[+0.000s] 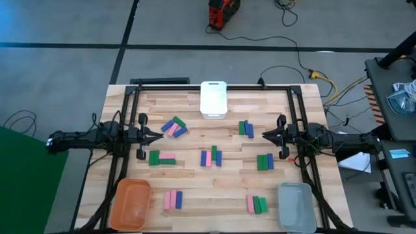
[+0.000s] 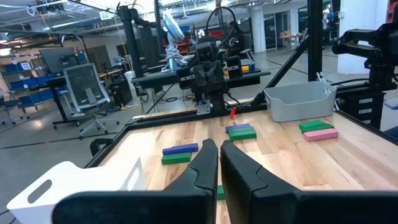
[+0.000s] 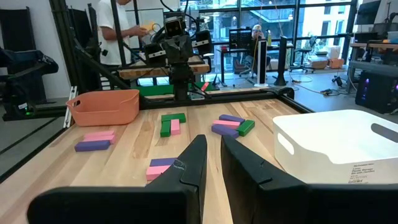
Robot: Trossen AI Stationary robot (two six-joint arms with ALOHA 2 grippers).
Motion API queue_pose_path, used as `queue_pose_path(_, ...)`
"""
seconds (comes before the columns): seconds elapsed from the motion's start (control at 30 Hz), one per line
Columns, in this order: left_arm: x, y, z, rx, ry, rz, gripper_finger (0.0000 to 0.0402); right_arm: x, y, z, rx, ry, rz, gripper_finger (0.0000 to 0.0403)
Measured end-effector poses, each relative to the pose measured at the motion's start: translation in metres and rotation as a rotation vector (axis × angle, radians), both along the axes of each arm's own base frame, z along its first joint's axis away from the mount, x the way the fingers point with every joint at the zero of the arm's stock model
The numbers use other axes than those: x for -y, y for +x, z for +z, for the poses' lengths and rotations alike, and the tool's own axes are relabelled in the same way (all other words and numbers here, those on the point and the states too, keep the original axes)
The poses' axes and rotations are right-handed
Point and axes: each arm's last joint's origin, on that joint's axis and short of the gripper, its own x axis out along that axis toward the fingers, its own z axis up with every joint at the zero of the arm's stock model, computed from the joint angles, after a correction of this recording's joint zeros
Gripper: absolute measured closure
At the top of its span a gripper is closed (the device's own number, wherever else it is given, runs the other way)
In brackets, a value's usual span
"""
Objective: Sort blocks
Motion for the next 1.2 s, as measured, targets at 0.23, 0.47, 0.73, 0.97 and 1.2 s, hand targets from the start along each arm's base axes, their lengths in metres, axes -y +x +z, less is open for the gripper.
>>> queue_pose_path(0.23, 0.000, 0.000, 0.000, 0.000, 0.000, 0.000, 0.0402, 0.000, 0.000, 0.000, 0.000, 0.000, 0.000, 0.0364)
queue_pose_path(0.47, 0.000, 0.000, 0.000, 0.000, 0.000, 0.000, 0.0402, 0.000, 0.000, 0.000, 0.000, 0.000, 0.000, 0.0364)
queue_pose_path(0.73, 0.000, 0.000, 0.000, 0.000, 0.000, 0.000, 0.0402, 0.000, 0.000, 0.000, 0.000, 0.000, 0.000, 0.0364)
queue_pose_path(0.97, 0.000, -0.001, 0.011, 0.124, -0.209, -0.023, 0.0402, 0.000, 0.000, 0.001, 0.014, -0.019, -0.002, 0.0364)
queue_pose_path(1.2, 0.000, -0.005, 0.030, 0.326, -0.284, -0.055, 0.0402, 0.000, -0.001, 0.016, 0.079, 0.048, 0.000, 0.0364)
